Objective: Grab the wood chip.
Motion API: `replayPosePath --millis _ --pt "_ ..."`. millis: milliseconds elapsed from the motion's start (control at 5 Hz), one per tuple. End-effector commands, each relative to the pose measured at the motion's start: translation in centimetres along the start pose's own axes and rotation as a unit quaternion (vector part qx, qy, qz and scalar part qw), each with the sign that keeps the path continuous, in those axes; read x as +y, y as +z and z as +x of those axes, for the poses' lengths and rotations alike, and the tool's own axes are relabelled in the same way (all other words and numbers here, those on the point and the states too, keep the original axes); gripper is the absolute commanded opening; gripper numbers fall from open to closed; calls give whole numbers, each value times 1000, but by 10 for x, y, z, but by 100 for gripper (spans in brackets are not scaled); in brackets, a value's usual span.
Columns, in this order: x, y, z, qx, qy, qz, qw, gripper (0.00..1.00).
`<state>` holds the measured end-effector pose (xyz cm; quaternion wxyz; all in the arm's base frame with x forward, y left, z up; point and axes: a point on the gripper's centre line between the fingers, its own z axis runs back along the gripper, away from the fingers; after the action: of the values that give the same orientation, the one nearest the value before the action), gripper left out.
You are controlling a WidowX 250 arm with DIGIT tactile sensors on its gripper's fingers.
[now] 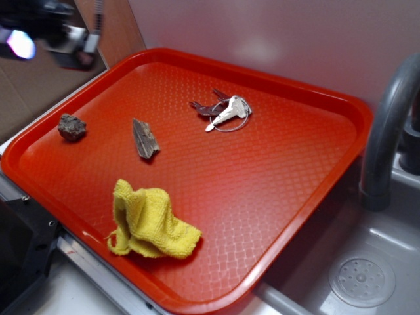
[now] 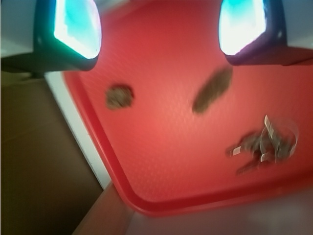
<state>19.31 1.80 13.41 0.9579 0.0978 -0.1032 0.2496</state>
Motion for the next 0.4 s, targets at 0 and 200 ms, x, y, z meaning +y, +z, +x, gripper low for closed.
replayPosePath --millis 0,200 --pt "-8 -73 6 55 149 -81 984 100" --pt "-19 -88 -1 69 125 -84 986 100"
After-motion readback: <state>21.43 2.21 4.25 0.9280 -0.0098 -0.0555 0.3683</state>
